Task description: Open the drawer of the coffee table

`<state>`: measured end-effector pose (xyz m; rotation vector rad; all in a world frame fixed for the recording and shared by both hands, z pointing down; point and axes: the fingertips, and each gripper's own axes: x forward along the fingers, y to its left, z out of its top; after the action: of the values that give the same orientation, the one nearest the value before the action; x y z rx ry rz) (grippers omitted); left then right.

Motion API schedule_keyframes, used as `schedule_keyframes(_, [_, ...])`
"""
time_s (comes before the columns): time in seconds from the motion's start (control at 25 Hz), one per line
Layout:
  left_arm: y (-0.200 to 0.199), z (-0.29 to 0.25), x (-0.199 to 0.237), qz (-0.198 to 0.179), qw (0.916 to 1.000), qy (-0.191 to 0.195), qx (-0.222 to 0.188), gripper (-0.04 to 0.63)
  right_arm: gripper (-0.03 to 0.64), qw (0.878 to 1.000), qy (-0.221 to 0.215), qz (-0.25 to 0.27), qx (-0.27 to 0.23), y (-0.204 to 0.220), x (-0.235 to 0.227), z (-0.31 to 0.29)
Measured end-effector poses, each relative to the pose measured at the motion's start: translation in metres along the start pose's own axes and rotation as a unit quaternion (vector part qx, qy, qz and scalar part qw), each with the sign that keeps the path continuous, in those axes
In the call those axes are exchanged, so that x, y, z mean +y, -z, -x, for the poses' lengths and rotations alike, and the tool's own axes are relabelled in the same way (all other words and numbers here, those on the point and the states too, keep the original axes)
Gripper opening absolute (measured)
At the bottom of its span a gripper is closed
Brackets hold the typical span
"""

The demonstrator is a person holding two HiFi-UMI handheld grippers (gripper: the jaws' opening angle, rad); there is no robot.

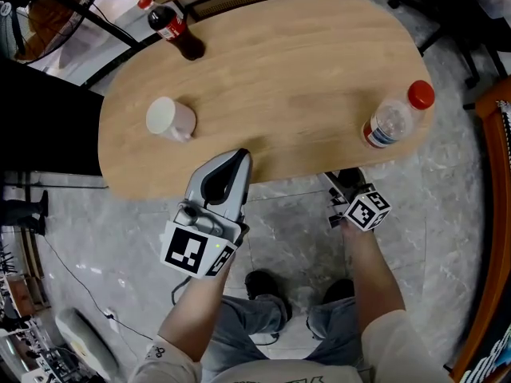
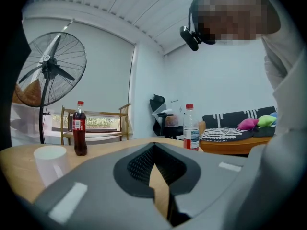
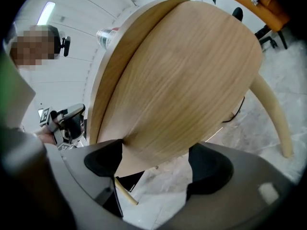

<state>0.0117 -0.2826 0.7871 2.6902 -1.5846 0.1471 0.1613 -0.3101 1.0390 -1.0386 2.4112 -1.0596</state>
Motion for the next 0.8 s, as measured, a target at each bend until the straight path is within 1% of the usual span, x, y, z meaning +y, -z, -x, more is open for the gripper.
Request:
schedule_keyframes(0.12, [0.002, 0.004, 0.0, -0.002, 1.0, -0.001, 0.001, -0.001, 0.4, 1.0, 0.0, 0.004, 0.001, 0.003, -0.001, 0.003])
schedule_keyframes(0.24, [0.0, 0.006, 0.0, -0.004, 1.0, -0.002, 0.0, 0.0, 0.379, 1.0, 0.007, -0.001, -0.001, 0.004, 0.0, 0.006])
schedule_keyframes(0.36, [-0.001, 0.01, -0.001, -0.006, 1.0, -0.005, -0.001, 0.0, 0.355, 1.0, 0.016, -0.019, -0.017, 0.003, -0.001, 0.01])
schedule_keyframes(0.44, [-0.001, 0.012, -0.002, -0.005, 1.0, -0.005, -0.002, 0.0, 0.312, 0.998, 0.028, -0.037, -0.032, 0.003, -0.004, 0.016])
schedule_keyframes(0.48, [-0.001, 0.013, -0.003, -0.004, 1.0, -0.004, -0.001, 0.0, 0.265, 0.998, 0.034, -0.045, -0.04, 0.003, -0.007, 0.02])
schedule_keyframes(0.52, [-0.001, 0.014, -0.003, -0.003, 1.0, -0.004, -0.002, -0.001, 0.238, 0.997, 0.036, -0.052, -0.045, 0.003, -0.008, 0.022])
schedule_keyframes(0.6, [-0.001, 0.016, -0.003, -0.004, 1.0, -0.005, -0.001, 0.0, 0.242, 0.997, 0.028, -0.06, -0.049, 0.002, -0.009, 0.022])
schedule_keyframes(0.68, [0.0, 0.018, -0.004, -0.006, 1.0, -0.007, 0.001, 0.0, 0.254, 0.996, 0.004, -0.072, -0.049, 0.002, -0.005, 0.018])
schedule_keyframes(0.72, [0.001, 0.019, -0.005, -0.007, 0.9999, -0.008, 0.003, 0.0, 0.348, 0.996, -0.011, -0.076, -0.045, 0.003, -0.002, 0.016])
schedule_keyframes(0.76, [0.004, 0.02, -0.006, -0.007, 0.9999, -0.008, 0.006, 0.0, 0.373, 0.996, -0.023, -0.078, -0.041, 0.004, 0.001, 0.013])
schedule_keyframes(0.8, [0.006, 0.021, -0.007, -0.007, 0.9999, -0.008, 0.009, -0.001, 0.377, 0.995, -0.034, -0.08, -0.039, 0.004, 0.004, 0.009])
